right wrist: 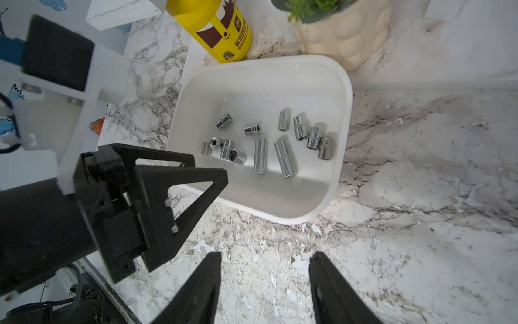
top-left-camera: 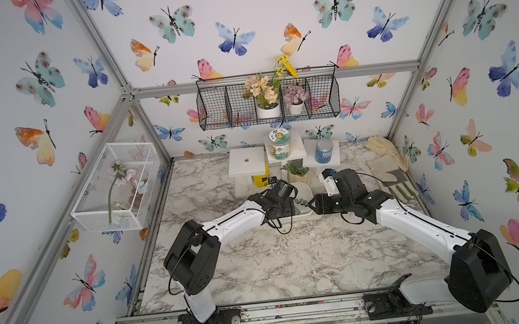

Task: Put the socket on the desktop into the storage box
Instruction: Reset both arms

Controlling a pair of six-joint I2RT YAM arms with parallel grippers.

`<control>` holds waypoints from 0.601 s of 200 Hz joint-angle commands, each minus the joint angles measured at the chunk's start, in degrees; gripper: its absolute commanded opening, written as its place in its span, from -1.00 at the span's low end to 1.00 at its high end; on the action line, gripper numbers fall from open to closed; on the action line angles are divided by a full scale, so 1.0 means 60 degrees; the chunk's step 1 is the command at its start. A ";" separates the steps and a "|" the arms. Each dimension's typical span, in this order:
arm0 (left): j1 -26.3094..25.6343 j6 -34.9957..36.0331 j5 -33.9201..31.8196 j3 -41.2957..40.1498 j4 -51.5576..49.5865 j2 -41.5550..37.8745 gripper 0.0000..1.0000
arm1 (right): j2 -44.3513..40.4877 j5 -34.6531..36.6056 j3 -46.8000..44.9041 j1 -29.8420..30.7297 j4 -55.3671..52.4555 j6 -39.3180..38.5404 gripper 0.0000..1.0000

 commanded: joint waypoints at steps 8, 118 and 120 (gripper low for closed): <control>-0.0026 -0.0075 -0.0546 -0.0400 -0.0048 -0.0764 0.52 | 0.0173 -0.0027 0.0460 -0.0055 -0.0033 -0.0278 0.14; 0.0790 -0.0018 -0.1235 -0.1716 -0.0158 -0.2809 0.97 | 0.0554 0.0776 0.1100 -0.0160 -0.0088 -0.0449 0.97; 0.0846 -0.0015 -0.1231 -0.1745 -0.0165 -0.2849 0.97 | 0.0554 0.0794 0.1112 -0.0171 -0.0099 -0.0467 0.97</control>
